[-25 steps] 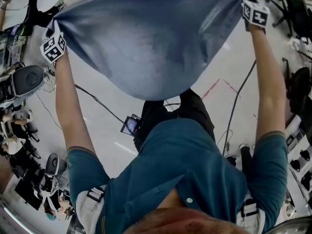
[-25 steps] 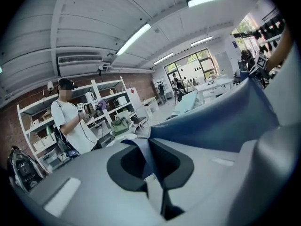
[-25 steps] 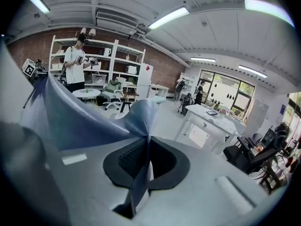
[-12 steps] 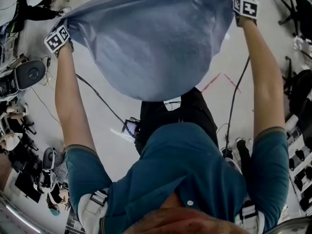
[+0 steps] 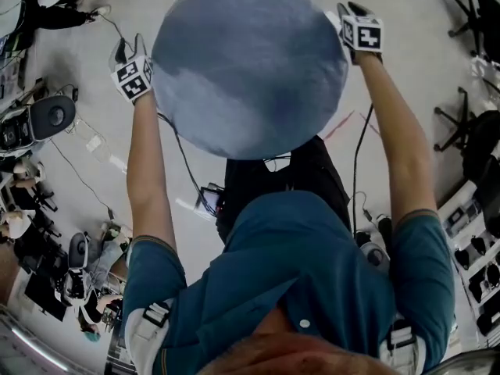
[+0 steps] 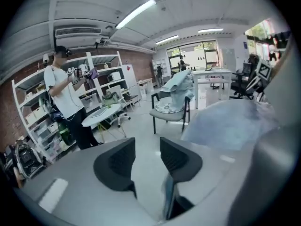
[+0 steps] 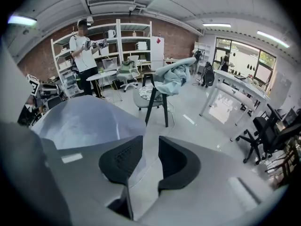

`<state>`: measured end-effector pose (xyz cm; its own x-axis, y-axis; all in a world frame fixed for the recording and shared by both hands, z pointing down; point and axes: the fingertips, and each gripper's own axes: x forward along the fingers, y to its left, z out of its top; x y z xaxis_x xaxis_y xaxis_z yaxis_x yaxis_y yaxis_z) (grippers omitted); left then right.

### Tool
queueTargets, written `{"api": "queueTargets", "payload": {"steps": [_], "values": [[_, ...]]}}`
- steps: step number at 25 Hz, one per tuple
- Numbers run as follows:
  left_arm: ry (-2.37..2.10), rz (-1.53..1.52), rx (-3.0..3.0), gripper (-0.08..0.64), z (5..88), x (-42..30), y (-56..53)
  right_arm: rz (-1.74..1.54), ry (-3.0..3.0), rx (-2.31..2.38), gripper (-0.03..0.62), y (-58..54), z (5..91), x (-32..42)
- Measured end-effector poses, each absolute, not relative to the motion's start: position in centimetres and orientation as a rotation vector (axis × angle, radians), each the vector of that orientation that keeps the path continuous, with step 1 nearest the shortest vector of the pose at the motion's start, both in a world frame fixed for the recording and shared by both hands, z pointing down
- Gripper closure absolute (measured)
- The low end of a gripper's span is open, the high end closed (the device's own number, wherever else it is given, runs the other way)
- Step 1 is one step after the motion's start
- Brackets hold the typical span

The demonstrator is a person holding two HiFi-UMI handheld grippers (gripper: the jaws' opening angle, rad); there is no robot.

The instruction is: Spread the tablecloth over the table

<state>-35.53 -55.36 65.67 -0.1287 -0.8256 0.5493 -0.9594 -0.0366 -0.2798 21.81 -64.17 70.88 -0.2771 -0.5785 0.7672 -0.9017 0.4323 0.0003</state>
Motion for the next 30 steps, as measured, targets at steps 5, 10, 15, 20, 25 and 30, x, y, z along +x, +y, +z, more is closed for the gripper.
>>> {"api": "queueTargets", "payload": {"steps": [5,10,15,20,25,30], "values": [[-1.868,0.816,2.08,0.446,67.5,-25.5,-51.4,0.555,-2.04,1.266,0.502,-59.8,70.8,18.4],[-1.832,0.591,2.199,0.534,63.0,-18.9,-48.4,0.569,-2.166,1.266,0.503,-54.8,66.6,15.3],[-1.73,0.431,2.39,0.56,55.6,-13.2,-45.7,0.508,-2.383,1.211,0.581,-50.3,57.9,12.8],[-1.616,0.302,2.518,0.56,48.0,-10.6,-43.6,0.373,-2.579,1.127,0.581,-46.4,48.0,9.3],[-1.554,0.238,2.654,0.56,39.6,-9.9,-40.5,0.27,-2.722,1.047,0.581,-41.7,38.2,6.2],[-1.556,0.183,2.762,0.56,32.0,-11.5,-36.5,0.142,-2.821,0.971,0.581,-36.7,30.3,3.6]]}}
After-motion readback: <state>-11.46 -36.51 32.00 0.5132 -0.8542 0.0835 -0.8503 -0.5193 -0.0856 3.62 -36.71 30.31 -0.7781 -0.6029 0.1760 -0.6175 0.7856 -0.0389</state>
